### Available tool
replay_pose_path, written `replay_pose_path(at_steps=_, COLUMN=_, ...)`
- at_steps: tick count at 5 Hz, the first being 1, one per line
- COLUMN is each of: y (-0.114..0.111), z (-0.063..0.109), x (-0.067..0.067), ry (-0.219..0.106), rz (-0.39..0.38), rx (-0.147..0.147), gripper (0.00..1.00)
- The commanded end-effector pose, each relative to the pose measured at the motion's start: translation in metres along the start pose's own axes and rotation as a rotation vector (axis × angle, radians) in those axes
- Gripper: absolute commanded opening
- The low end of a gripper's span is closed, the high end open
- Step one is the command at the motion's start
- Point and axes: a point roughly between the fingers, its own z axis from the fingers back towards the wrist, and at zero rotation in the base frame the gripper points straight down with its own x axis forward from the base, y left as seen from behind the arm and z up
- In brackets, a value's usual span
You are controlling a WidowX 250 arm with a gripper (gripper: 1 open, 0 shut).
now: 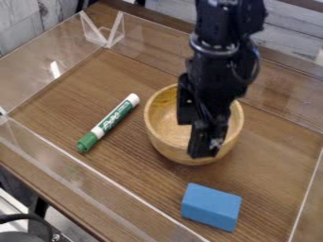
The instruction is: Put the blue block in the brown bowl
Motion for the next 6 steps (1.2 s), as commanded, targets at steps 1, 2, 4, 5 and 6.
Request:
replay_pose_path(at_steps=1, y=-0.008, z=0.004, x=0.003, ry=-0.044, rz=-0.109, rx=0.051, gripper=1.00)
replay_pose_path(at_steps=2, y=-0.015, z=-0.003, x=0.004, ry=-0.047, rz=-0.195, rx=0.069, gripper=1.00)
replay_pose_path(at_steps=4, y=-0.022, z=-0.033, x=0.009, ry=-0.061, rz=-0.270, rx=0.099, gripper=1.00)
replay_pose_path(at_steps=5, y=-0.023, z=-0.051, x=0.013, ry=-0.069, rz=-0.301, rx=0.107, gripper=1.00)
replay_pose_path(at_steps=6, y=-0.023, z=-0.067, x=0.017, ry=-0.073, rz=-0.312, rx=0.111, gripper=1.00)
